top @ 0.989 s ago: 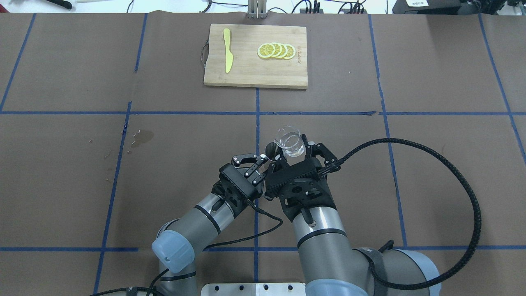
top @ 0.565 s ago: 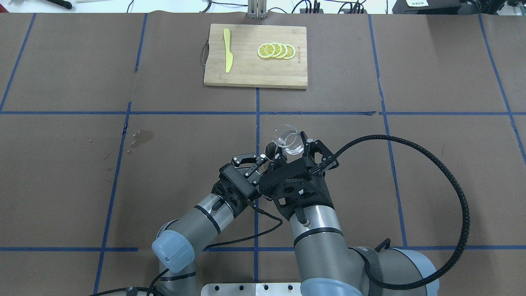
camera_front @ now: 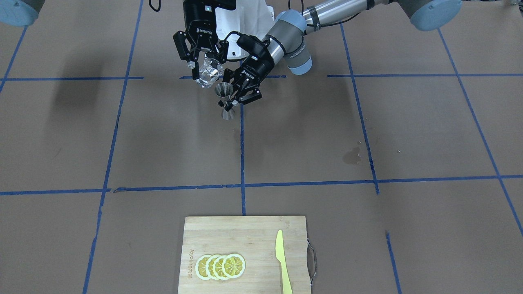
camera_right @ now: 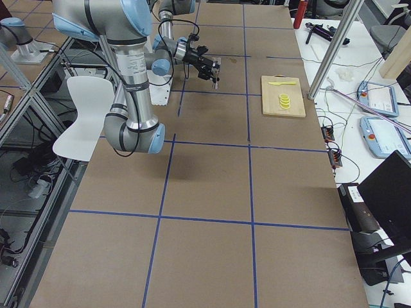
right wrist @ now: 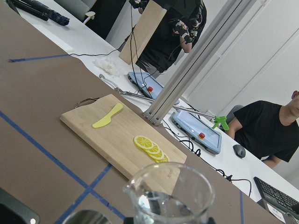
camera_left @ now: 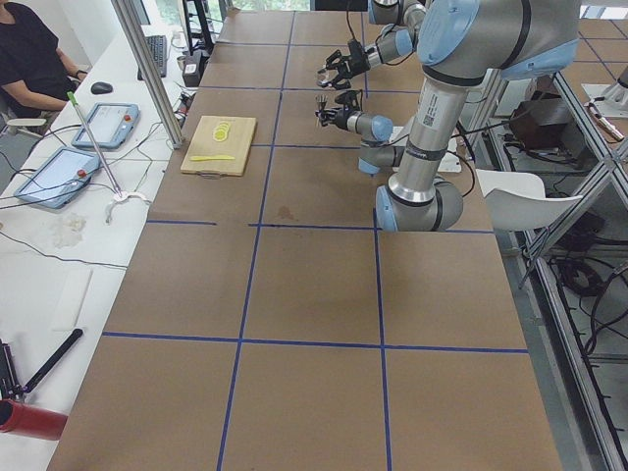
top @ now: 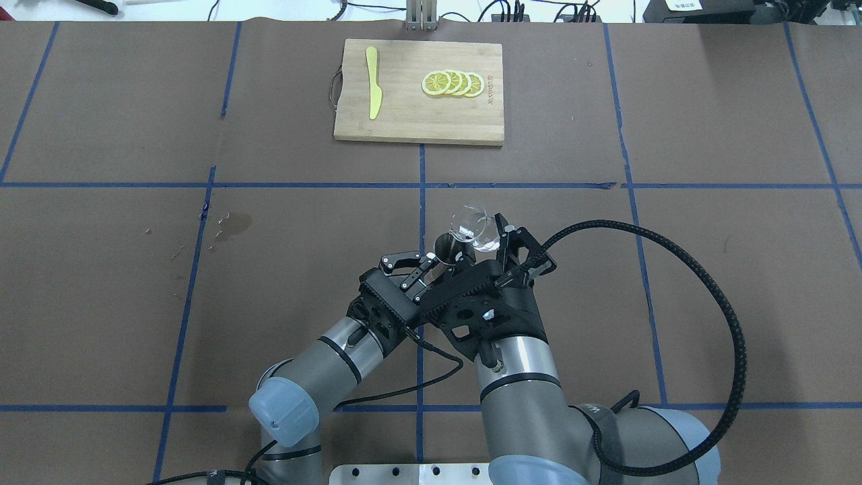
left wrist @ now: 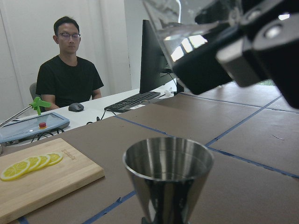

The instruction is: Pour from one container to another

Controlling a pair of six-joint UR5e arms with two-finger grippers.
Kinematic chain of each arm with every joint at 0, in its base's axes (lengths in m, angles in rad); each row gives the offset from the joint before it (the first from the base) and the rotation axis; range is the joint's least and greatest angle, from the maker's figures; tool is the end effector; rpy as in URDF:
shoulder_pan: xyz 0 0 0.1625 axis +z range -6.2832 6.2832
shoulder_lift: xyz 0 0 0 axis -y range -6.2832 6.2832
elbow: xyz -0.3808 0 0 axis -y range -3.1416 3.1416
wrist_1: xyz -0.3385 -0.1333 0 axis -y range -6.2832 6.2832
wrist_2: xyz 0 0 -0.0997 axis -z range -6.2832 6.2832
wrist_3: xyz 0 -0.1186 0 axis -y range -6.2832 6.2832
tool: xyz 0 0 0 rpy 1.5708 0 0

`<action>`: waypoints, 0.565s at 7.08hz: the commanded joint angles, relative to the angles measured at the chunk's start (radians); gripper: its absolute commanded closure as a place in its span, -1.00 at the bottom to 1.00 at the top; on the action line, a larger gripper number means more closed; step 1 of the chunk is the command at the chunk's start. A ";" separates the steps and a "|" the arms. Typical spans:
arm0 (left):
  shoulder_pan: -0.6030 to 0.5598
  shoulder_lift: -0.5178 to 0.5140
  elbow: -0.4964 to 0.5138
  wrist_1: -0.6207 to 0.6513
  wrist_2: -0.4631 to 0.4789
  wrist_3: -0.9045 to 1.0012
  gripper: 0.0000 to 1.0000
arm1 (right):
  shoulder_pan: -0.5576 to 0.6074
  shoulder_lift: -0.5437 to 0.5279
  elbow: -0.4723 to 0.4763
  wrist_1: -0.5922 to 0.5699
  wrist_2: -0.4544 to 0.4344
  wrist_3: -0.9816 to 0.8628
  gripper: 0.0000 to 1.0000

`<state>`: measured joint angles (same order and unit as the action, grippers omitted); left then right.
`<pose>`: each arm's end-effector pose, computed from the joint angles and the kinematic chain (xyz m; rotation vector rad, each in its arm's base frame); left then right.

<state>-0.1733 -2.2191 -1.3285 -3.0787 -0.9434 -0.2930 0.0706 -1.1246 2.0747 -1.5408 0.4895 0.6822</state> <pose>0.5539 -0.3030 0.2062 1.5051 1.0757 0.1686 -0.4451 -0.2700 0.1789 1.2681 -0.3196 -0.1691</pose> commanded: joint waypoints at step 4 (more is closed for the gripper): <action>0.002 -0.002 0.002 0.000 0.002 0.001 1.00 | 0.000 0.000 0.005 -0.045 -0.015 -0.082 1.00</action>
<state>-0.1723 -2.2202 -1.3272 -3.0787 -0.9424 -0.2927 0.0705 -1.1244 2.0794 -1.5706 0.4841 0.6109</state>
